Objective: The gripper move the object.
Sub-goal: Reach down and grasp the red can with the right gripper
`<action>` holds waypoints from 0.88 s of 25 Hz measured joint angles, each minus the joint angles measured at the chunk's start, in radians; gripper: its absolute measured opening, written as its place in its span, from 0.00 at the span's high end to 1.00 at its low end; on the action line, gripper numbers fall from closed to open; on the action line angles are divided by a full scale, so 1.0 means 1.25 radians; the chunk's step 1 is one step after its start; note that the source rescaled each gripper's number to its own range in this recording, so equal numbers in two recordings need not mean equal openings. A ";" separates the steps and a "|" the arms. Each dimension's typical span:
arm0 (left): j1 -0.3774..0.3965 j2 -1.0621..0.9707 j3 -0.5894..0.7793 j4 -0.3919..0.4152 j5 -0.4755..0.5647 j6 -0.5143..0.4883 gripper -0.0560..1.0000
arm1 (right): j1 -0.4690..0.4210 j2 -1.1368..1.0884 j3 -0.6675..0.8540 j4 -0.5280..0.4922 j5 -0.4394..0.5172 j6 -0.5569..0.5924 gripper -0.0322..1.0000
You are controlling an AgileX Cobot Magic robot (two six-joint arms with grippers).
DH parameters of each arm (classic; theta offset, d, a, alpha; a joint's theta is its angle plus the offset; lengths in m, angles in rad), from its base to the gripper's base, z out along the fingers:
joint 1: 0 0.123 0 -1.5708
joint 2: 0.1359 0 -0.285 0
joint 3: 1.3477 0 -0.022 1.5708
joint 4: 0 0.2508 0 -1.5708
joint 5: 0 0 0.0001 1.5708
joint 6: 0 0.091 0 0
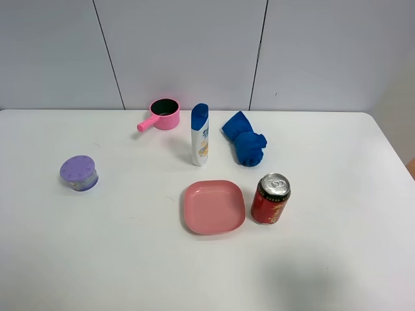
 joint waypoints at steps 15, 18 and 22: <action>0.000 0.000 0.000 0.000 -0.001 0.000 0.00 | 0.000 0.119 0.000 0.000 -0.001 -0.024 0.01; 0.000 0.000 0.000 0.001 -0.001 0.000 0.00 | 0.000 0.188 0.000 0.001 -0.001 -0.034 0.01; 0.000 0.000 0.000 0.001 -0.001 0.000 0.00 | 0.000 0.272 -0.045 0.021 -0.025 -0.058 0.01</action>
